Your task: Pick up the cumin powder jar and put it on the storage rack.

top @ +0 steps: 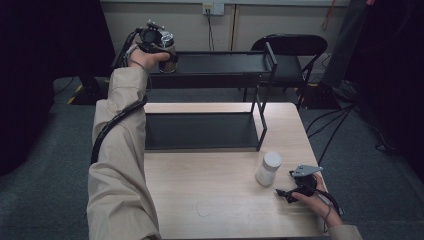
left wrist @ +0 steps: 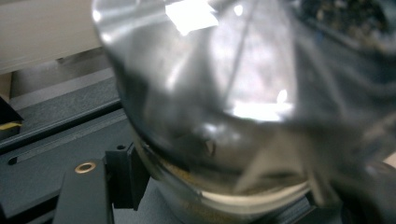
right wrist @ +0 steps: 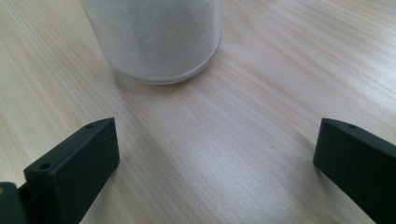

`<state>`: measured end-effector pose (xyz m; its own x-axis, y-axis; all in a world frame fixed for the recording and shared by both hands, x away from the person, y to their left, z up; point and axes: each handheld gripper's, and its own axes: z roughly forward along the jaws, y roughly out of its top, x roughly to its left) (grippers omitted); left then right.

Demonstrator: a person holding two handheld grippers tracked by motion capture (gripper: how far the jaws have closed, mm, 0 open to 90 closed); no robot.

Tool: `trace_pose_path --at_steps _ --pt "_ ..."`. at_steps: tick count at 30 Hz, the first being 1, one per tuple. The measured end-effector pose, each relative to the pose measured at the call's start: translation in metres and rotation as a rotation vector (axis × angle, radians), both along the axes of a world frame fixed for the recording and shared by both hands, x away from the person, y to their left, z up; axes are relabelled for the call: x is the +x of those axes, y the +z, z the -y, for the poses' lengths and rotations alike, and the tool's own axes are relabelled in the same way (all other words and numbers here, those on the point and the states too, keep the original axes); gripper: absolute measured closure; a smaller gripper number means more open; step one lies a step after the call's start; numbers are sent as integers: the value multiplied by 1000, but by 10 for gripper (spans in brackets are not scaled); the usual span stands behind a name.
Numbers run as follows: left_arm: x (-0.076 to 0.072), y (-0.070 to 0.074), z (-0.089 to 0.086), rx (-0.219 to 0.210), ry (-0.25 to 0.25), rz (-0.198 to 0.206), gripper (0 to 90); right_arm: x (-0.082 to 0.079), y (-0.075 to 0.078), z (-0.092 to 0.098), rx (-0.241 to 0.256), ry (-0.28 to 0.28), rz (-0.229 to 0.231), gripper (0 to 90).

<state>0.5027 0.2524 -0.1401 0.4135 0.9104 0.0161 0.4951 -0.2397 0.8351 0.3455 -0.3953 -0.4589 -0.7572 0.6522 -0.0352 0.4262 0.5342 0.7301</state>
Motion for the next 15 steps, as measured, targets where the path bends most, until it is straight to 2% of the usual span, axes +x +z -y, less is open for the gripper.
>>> trace_pose_path --at_steps 5,15 --pt "0 -4 -1 -22 8 8 304 0 0 0 0 0 0 0" --pt "-2 -7 -1 -39 26 15 298 0 0 0 0 0 0 0"
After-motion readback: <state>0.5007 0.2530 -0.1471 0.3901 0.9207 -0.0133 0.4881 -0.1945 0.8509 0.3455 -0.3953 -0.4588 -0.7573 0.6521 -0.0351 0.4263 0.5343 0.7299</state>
